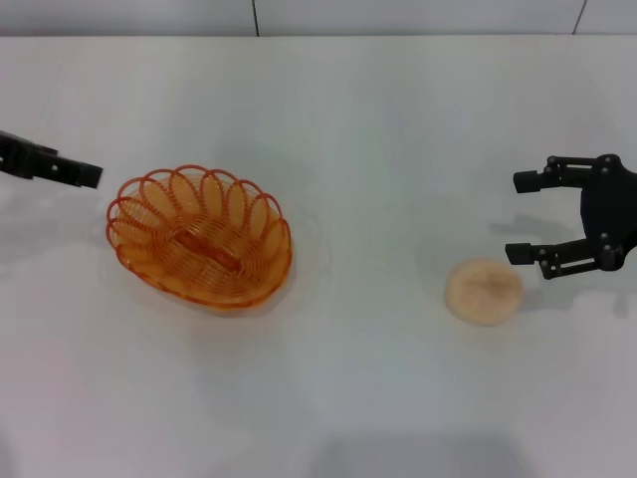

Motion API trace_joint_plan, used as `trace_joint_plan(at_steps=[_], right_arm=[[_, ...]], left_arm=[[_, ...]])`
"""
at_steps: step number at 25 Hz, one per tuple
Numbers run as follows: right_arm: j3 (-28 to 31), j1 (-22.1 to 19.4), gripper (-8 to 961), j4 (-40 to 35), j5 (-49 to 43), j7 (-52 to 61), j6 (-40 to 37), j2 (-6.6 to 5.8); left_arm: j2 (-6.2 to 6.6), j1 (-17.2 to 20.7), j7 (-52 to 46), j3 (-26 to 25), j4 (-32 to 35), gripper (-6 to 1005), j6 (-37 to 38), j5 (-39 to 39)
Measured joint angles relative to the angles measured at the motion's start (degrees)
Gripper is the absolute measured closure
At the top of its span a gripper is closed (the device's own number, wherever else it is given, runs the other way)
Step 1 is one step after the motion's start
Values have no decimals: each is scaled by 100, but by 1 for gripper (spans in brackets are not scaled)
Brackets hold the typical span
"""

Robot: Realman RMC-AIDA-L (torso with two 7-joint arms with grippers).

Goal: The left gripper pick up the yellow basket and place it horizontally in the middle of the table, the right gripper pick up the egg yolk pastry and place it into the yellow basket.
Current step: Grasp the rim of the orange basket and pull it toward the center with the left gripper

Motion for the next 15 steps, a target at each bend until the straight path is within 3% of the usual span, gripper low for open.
trace_joint_plan(at_steps=[3, 6, 15], right_arm=[[0, 8, 84, 0, 0, -31, 1, 25], [0, 21, 83, 0, 0, -60, 2, 56], [0, 33, 83, -14, 28, -79, -28, 101]], left_arm=[[-4, -177, -273, 9, -25, 216, -223, 519], [-121, -348, -263, 60, -164, 217, -471, 919], [-254, -759, 114, 108, -1326, 220, -1202, 1111]])
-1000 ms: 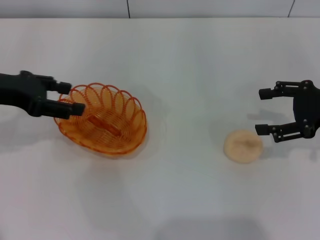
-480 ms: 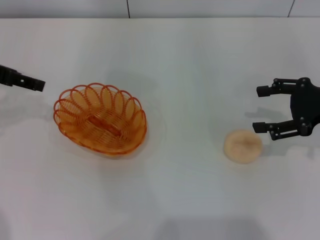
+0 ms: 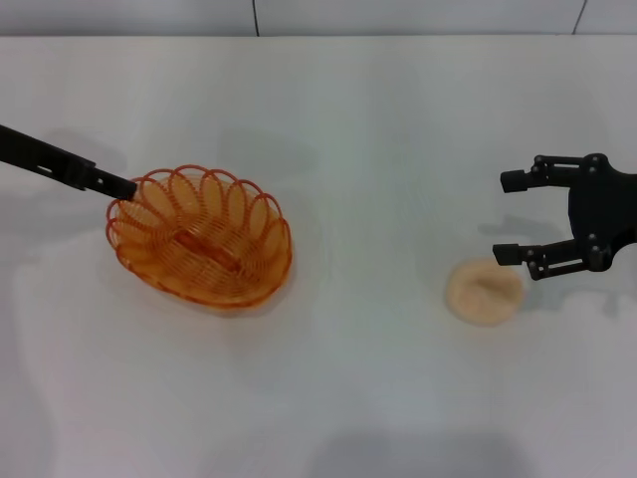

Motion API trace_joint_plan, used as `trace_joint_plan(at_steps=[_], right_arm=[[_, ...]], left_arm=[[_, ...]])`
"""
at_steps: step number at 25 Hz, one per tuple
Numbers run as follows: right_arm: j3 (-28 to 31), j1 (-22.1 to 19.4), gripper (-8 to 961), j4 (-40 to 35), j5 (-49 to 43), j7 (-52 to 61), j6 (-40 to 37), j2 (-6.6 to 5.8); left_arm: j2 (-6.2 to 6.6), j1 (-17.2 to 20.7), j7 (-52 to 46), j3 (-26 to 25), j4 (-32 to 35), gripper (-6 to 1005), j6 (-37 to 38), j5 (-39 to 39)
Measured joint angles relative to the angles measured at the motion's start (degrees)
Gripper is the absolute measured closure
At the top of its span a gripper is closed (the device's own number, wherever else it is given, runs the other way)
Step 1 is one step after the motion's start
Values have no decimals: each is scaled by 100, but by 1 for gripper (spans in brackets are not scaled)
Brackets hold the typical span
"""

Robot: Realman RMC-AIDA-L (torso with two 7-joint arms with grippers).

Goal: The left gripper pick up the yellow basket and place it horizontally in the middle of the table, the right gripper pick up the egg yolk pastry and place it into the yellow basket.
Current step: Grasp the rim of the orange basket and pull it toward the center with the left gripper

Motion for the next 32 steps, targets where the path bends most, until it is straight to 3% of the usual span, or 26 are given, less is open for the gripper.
trace_joint_plan(at_steps=[6, 14, 19, 30, 32], right_arm=[[0, -3, 83, -18, 7, -3, -4, 27], [0, -48, 84, -66, 21, -8, 33, 62], [-1, -51, 84, -66, 21, -9, 36, 78], [-1, -62, 83, -65, 22, -9, 45, 80], [-1, -64, 83, -78, 25, -9, 42, 79]], left_arm=[[-133, -125, 90, 105, -462, 293, -371, 101], [-200, -190, 131, 127, -692, 303, -568, 208], [-245, -177, 130, 168, -733, 419, -748, 285], [-352, -175, 188, 146, -729, 838, -807, 123], [-353, -157, 168, 143, -706, 851, -785, 2]])
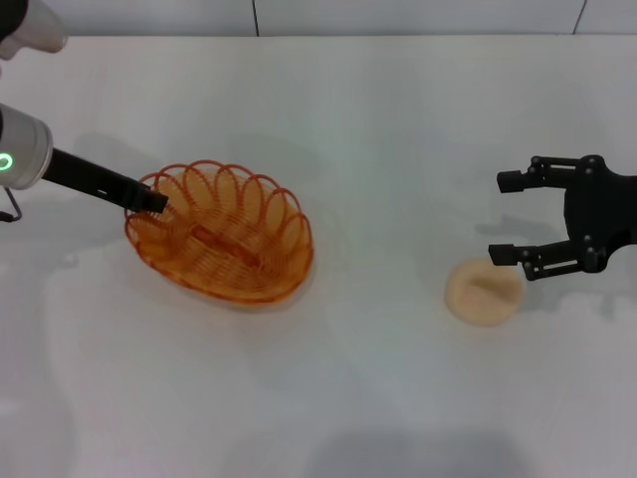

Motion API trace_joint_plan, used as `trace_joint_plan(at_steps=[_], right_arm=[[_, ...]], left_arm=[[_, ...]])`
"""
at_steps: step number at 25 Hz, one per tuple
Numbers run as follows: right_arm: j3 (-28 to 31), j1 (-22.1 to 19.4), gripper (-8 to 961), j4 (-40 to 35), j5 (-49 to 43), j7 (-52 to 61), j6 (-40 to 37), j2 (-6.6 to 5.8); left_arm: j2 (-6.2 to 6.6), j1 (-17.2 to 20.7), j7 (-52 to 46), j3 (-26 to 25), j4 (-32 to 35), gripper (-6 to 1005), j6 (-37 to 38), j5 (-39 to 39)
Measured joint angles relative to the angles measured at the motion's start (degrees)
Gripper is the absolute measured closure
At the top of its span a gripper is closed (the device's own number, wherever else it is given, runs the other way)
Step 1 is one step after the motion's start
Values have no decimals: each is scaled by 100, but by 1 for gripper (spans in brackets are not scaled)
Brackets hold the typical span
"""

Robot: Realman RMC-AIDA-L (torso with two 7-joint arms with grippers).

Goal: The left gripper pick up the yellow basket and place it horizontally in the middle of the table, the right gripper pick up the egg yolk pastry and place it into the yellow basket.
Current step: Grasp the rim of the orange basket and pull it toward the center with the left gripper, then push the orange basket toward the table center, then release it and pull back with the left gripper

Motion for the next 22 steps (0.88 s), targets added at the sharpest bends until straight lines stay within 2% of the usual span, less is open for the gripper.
trace_joint_plan(at_steps=[6, 7, 11, 16, 21, 22], right_arm=[[42, -167, 83, -327, 14, 38, -28, 0], [73, -196, 83, -368, 14, 36, -27, 0], [188, -223, 84, -412, -6, 13, -33, -33], [218, -285, 84, -426, -31, -90, -68, -121], [193, -331, 83, -426, -43, -242, -75, -186], [186, -335, 83, -428, -49, -264, -78, -202]], left_arm=[[-53, 67, -374, -4, 106, 880, 217, -256], [-198, 202, -690, 1, 464, 882, 416, -386], [-426, 447, -1362, 82, 1069, 888, 606, -518], [-440, 723, -2439, 614, 1161, 905, 459, -1337], [-452, 909, -3360, 1333, 1164, 913, -69, -1565], [-455, 973, -3618, 1616, 1159, 914, -296, -1645]])
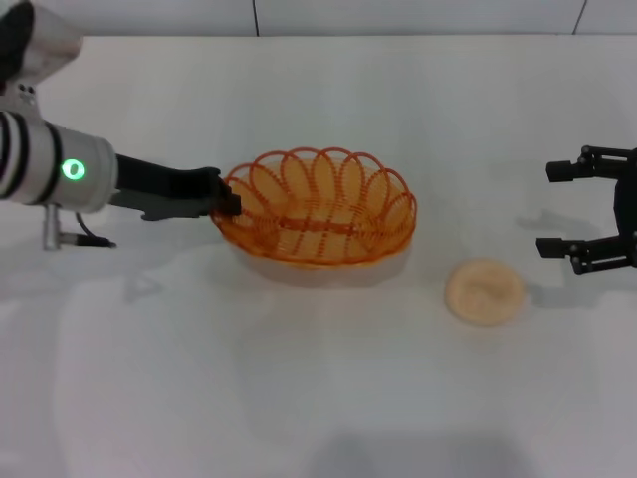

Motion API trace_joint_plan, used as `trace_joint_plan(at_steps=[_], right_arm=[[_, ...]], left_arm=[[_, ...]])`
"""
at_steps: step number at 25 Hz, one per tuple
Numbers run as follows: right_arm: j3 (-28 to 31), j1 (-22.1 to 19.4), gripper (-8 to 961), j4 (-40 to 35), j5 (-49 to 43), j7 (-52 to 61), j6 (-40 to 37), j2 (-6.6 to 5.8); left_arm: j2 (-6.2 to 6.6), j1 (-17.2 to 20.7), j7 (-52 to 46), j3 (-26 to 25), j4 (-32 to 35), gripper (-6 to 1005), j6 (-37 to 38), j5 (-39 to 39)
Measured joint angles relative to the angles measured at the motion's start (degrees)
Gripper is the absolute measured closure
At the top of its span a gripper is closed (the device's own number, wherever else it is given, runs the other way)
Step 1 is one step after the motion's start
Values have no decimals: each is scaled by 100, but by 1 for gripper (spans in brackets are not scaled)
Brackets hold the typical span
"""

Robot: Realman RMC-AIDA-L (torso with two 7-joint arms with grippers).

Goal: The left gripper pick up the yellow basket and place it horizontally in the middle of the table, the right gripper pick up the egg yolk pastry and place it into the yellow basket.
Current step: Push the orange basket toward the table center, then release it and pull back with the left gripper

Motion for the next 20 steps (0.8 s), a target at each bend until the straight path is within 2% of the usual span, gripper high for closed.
trace_joint_plan(at_steps=[5, 11, 20], right_arm=[[-3, -2, 83, -3, -130, -61, -19, -48], [-18, 8, 83, -7, -153, -187, -31, -68], [-18, 22, 83, -68, -222, -199, -59, -79]], left_arm=[[0, 115, -361, 418, -64, 913, -354, -462], [-1, 100, -634, 769, -116, 893, -534, -571], [33, 90, -647, 764, -200, 858, -578, -556]])
